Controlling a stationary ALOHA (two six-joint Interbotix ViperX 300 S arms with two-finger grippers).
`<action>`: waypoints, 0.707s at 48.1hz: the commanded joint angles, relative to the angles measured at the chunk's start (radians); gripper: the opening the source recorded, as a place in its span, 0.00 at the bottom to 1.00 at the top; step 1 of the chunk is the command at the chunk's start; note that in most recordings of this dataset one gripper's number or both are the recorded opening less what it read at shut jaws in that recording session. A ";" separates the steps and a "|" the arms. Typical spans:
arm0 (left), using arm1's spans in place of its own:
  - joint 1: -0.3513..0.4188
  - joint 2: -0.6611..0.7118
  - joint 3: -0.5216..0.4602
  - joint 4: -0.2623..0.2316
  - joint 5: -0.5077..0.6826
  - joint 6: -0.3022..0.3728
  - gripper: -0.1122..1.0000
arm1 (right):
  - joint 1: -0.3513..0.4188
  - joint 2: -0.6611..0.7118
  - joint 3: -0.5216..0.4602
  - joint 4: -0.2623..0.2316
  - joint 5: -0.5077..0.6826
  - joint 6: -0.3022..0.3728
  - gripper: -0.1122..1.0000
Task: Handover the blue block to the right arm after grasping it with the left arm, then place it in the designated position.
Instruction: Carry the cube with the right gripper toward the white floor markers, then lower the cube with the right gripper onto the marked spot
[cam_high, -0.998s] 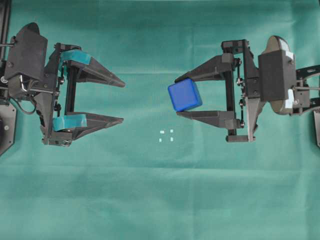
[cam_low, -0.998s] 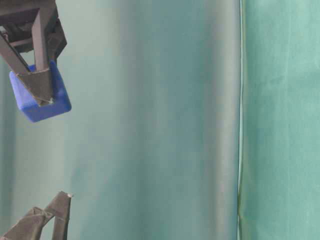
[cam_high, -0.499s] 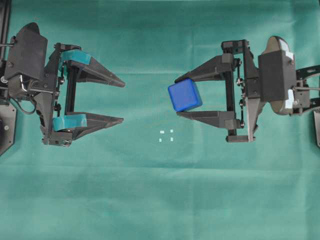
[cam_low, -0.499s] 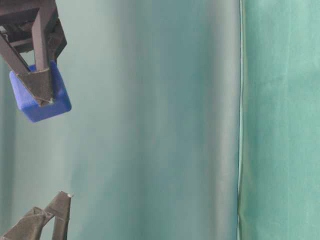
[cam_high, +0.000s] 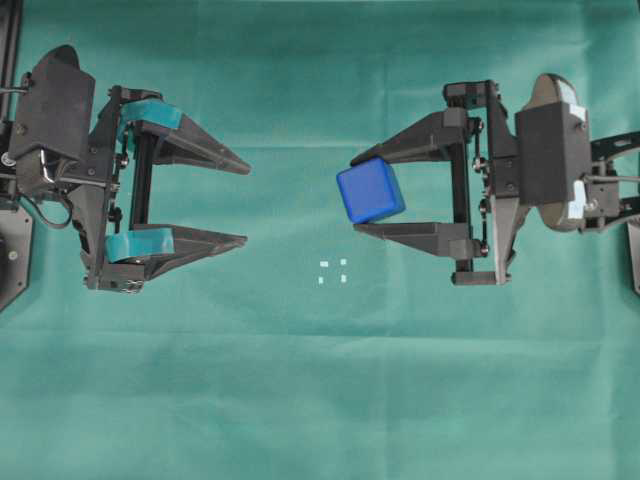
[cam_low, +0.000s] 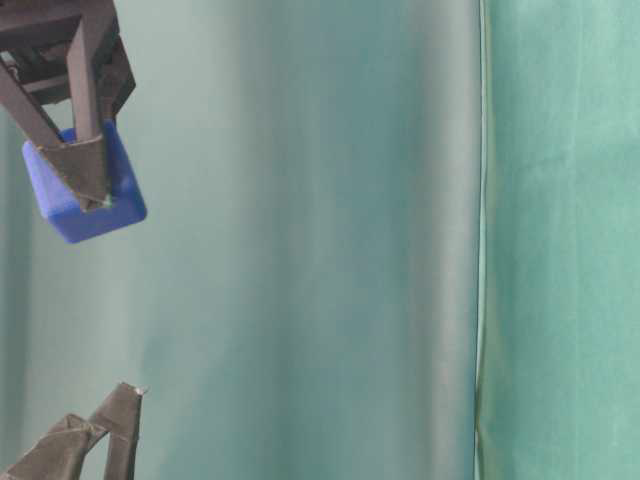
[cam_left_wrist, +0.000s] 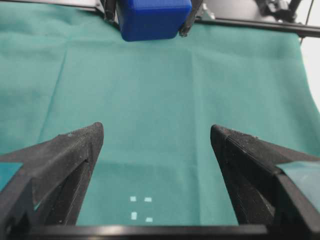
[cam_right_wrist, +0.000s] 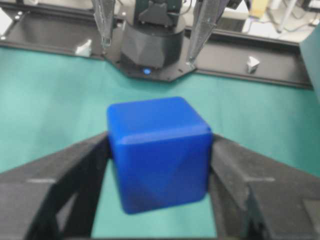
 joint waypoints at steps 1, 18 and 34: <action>0.003 -0.003 -0.026 0.002 -0.011 -0.002 1.00 | 0.009 -0.017 -0.018 0.003 0.023 0.003 0.63; 0.003 -0.003 -0.026 0.002 -0.011 -0.002 1.00 | 0.057 -0.017 -0.017 0.043 0.206 0.006 0.63; 0.003 -0.003 -0.026 0.002 -0.011 0.000 1.00 | 0.095 -0.017 -0.015 0.092 0.339 0.005 0.63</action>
